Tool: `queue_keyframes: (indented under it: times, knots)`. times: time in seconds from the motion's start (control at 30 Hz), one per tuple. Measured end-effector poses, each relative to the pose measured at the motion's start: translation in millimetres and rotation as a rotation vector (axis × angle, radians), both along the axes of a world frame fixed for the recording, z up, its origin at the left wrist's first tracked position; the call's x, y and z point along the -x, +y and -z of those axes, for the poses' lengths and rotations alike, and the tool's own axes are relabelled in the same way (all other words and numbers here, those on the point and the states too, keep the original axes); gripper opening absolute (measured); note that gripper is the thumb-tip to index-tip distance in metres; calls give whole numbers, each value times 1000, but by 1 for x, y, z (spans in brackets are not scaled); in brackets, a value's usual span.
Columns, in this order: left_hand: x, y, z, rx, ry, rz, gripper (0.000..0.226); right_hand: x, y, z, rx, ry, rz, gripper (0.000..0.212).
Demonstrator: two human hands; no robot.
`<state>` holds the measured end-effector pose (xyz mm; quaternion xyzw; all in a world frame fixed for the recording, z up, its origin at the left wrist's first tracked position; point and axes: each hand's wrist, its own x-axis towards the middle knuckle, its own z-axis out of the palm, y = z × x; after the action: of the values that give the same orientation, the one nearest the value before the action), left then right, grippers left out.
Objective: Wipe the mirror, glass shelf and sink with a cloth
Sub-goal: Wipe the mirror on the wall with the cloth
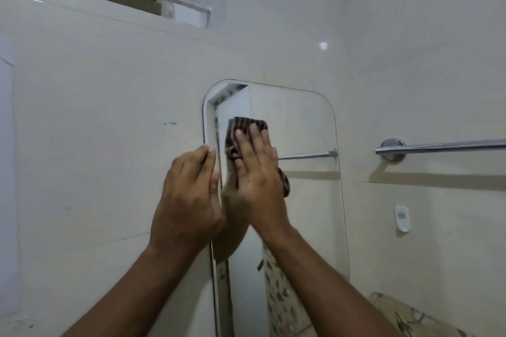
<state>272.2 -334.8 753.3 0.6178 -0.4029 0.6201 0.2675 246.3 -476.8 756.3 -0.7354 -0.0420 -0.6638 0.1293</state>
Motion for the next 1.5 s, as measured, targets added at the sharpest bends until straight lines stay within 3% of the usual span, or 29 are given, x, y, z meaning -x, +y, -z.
queue_keyframes:
  times: [0.23, 0.37, 0.63, 0.8, 1.1, 1.5]
  knots:
    - [-1, -5, 3, 16, -14, -63, 41, 5, -65, -9, -273, -85, 40, 59]
    - [-4, -8, 3, 43, -27, -64, 40, 1, -122, -9, -420, -78, 87, 48]
    - [-3, -6, 2, 63, -34, -96, 39, 2, -171, -48, -665, -96, 117, 50]
    - [-4, -6, 3, 46, -13, -87, 40, 0, -129, -74, -499, -129, 103, 50]
    - [2, -2, 1, 51, 53, 20, 38, -9, 7, -74, 94, -116, -28, 49]
    - [7, 10, 4, 258, 8, 319, 43, 9, 20, 0, 302, 51, -201, 49]
